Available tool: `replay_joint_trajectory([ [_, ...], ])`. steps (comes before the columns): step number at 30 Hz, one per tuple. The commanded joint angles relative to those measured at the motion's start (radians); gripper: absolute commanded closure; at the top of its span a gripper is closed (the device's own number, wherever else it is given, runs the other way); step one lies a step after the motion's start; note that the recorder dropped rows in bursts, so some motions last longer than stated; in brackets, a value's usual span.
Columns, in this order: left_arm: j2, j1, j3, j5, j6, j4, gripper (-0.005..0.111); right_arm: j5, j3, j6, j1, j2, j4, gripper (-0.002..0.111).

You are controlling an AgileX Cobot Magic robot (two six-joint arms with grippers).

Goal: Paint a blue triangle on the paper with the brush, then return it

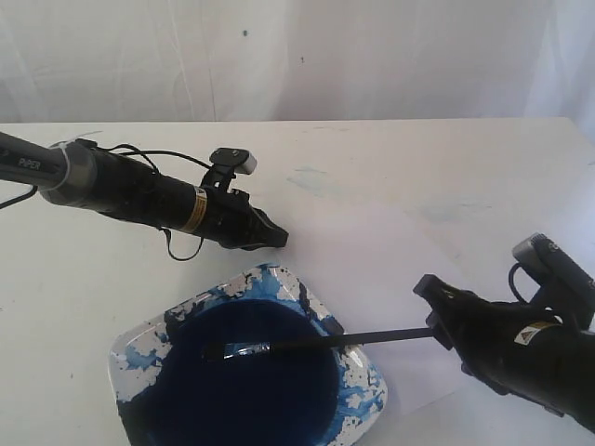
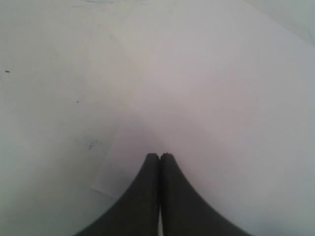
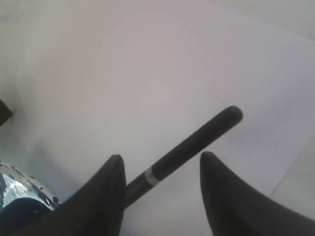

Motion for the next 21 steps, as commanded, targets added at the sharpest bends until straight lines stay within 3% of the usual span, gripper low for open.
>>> replay_joint_trajectory([
  [1, -0.005, -0.006, -0.005, 0.008, -0.003, 0.005, 0.107, -0.037, -0.002, 0.120, -0.002, 0.002, -0.073, 0.064],
  [15, -0.005, -0.006, -0.005, 0.008, -0.003, 0.005, 0.107, -0.074, -0.002, 0.355, -0.002, 0.040, -0.170, 0.064],
  [21, -0.005, -0.006, -0.005, 0.008, -0.003, 0.005, 0.107, -0.212, -0.002, 0.446, -0.002, 0.138, -0.220, 0.065],
])
